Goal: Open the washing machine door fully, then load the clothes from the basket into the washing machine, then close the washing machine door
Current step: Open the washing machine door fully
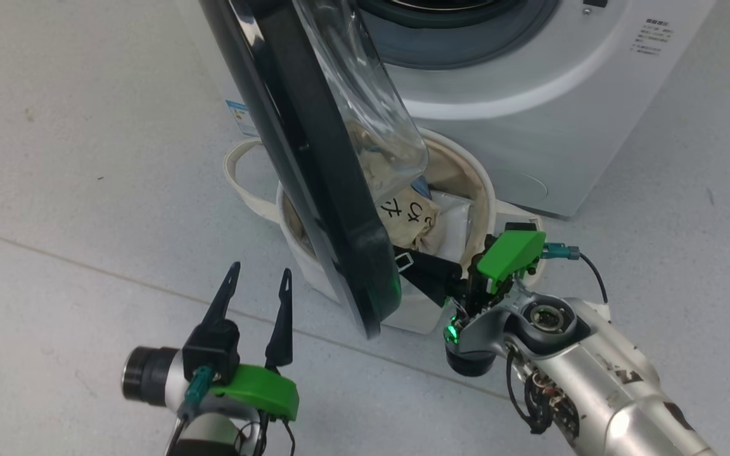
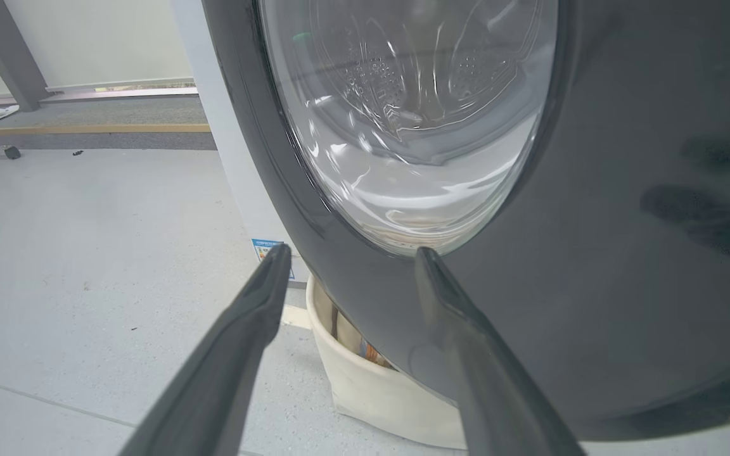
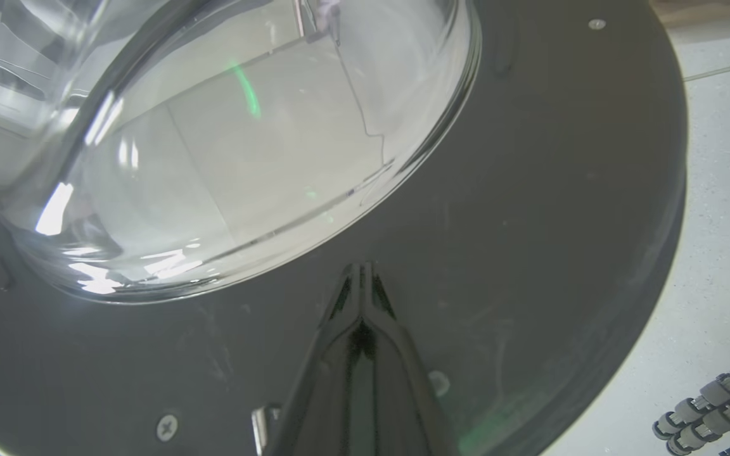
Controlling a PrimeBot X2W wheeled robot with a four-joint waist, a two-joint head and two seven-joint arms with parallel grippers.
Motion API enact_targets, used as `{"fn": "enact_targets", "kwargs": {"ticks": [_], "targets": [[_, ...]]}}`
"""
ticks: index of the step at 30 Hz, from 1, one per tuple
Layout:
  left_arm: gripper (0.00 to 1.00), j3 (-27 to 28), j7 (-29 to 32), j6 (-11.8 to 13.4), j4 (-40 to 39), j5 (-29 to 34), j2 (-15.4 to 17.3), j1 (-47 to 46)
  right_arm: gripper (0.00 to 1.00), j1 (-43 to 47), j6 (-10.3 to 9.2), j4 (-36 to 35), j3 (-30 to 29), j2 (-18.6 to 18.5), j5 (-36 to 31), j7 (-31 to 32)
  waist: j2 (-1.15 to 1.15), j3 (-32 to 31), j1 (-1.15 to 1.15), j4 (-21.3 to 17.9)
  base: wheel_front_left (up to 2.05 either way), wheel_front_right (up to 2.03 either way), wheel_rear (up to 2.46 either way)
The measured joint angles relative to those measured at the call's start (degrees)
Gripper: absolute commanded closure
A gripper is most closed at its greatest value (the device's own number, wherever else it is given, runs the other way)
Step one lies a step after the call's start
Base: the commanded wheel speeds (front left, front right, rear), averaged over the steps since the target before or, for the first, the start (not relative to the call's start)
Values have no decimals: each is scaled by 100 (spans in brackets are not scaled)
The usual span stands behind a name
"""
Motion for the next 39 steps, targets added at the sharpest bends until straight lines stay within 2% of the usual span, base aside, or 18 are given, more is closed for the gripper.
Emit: {"fn": "enact_targets", "kwargs": {"ticks": [6,10,17,22,26,32,33,36,39], "targets": [[0,40,0,-1,34,30,1,24,100,4,0,98,-176,4,-87,-304,0,-102,0,1,0,0,0],[0,56,0,-34,37,60,4,27,100,41,0,-148,-490,-81,-588,-834,0,-212,0,-55,0,0,0],[0,73,0,-70,44,120,11,108,100,633,0,-1359,-331,-816,-2860,-2596,0,-461,0,-188,0,0,0],[0,149,0,-73,47,120,42,272,100,1137,0,-1529,42,-1254,-4456,-3876,0,-652,0,-352,0,0,0],[0,193,0,-78,49,120,82,354,100,1373,0,-1494,-141,-1280,-5309,-4021,0,-709,0,-551,0,0,0],[0,196,0,-120,40,120,80,353,100,2000,0,-1800,-1246,-1048,-6956,-4062,0,-758,0,-770,0,0,0],[0,196,0,-121,41,120,79,353,0,2137,0,-1893,-1377,-929,-7168,-4062,0,-769,0,-797,0,0,0],[0,210,0,-121,41,120,80,360,0,2502,0,-2068,-1623,-566,-7492,-4062,0,-810,0,-863,0,0,0],[0,229,0,-127,40,120,80,384,0,2692,0,-2136,-1777,-407,-7798,-4062,0,-855,0,-917,0,0,0]]}}
